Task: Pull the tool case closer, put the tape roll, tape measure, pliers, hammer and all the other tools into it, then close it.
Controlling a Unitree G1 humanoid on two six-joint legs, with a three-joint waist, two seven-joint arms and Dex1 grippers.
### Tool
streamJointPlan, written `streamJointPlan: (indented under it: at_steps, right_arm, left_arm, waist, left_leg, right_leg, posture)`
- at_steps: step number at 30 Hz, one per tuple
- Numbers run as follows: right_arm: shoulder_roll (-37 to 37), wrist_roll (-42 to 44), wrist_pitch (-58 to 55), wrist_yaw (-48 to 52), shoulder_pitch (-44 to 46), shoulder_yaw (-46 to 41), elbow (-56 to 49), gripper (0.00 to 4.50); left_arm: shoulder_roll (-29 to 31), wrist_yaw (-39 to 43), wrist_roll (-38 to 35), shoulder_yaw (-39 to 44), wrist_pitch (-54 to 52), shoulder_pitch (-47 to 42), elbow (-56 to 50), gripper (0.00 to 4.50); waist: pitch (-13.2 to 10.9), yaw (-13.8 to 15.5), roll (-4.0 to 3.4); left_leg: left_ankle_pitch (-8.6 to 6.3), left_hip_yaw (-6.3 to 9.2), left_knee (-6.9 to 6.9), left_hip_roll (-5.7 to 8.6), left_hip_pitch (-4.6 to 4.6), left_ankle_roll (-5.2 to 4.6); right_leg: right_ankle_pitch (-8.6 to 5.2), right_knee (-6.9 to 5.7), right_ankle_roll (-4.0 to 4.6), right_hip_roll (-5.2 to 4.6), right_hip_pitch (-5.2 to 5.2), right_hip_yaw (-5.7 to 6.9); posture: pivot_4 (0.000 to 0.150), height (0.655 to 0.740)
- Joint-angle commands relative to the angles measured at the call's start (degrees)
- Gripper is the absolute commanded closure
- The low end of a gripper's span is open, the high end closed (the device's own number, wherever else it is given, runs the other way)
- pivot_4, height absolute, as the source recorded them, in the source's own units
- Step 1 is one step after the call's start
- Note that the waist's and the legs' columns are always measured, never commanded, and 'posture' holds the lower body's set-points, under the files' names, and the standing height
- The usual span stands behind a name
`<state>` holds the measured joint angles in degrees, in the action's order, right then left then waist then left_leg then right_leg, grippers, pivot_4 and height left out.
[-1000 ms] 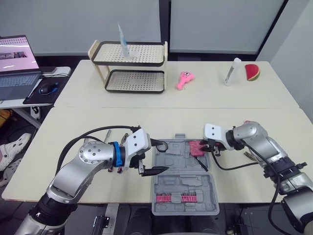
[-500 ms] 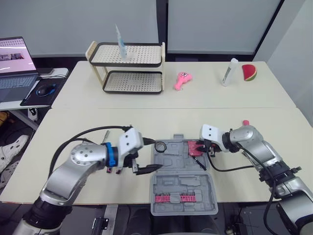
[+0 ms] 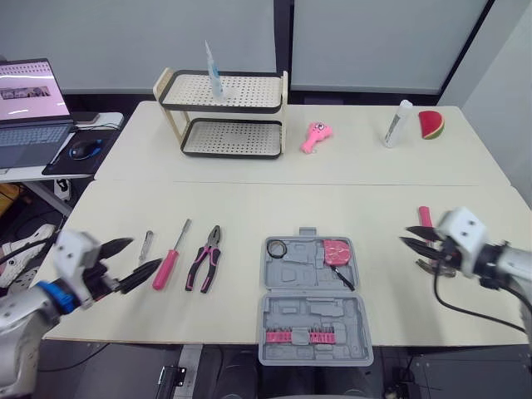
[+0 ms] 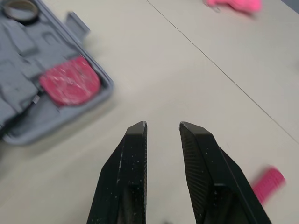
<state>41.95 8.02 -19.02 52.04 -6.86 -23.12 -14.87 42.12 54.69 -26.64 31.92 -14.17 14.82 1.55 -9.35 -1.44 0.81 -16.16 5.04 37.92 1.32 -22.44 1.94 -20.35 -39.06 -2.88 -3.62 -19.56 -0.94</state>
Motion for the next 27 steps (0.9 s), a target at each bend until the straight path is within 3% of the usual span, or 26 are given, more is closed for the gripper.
streamJointPlan:
  at_steps: [1,5,12,17,27]
  right_arm:
    - [-2.9,1.1,4.5,-4.1,-5.6,-6.2,0.5,3.45]
    - [-5.3,1.0,9.0,-5.3,-14.2,-9.3,2.5,2.67]
    - [-5.5,3.5,9.8,-4.9,-19.7,-10.7,3.8,1.43]
    - [-4.4,4.6,7.3,-5.6,-18.5,-10.3,2.4,0.02]
    - [3.1,11.3,-3.3,-1.7,-9.3,-3.0,-9.8,0.02]
  left_arm:
    - [-1.4,-1.0,0.1,3.0,2.7,2.4,2.4,0.00]
    - [-3.4,-2.0,0.0,3.6,4.3,5.6,2.7,0.00]
    - [-6.3,-3.9,-0.1,3.7,5.8,9.5,3.0,0.00]
    - [-6.9,-4.7,-0.3,3.8,6.3,10.4,3.2,0.00]
    - [-10.1,-6.9,-1.5,2.3,4.9,15.4,-6.7,0.00]
  waist:
    - [0.0,0.0,0.02]
    - [0.0,0.1,0.04]
    - [0.1,-0.2,0.03]
    - [0.1,-0.2,0.00]
    - [0.1,-0.2,0.00]
  left_leg:
    - [0.00,0.01,0.01,-0.01,0.04,0.00]
    - [-0.01,-0.01,-0.02,0.02,0.13,-0.01]
    - [-0.02,-0.11,-0.14,-0.03,0.54,-0.02]
    - [-0.02,-0.12,-0.14,-0.04,0.53,-0.02]
    - [-0.02,-0.15,-0.13,-0.04,0.52,-0.02]
  right_leg:
    - [0.00,-0.01,0.00,0.00,0.03,0.00]
    - [0.00,0.05,0.00,-0.05,0.18,-0.02]
    - [-0.01,0.05,0.01,-0.07,0.43,-0.11]
    - [-0.01,0.05,0.01,-0.07,0.42,-0.12]
    - [-0.01,0.06,0.01,-0.09,0.42,-0.15]
  posture:
    - [0.150,0.7290]
    - [0.150,0.7290]
    - [0.150,0.7290]
    - [0.150,0.7290]
    - [0.150,0.7290]
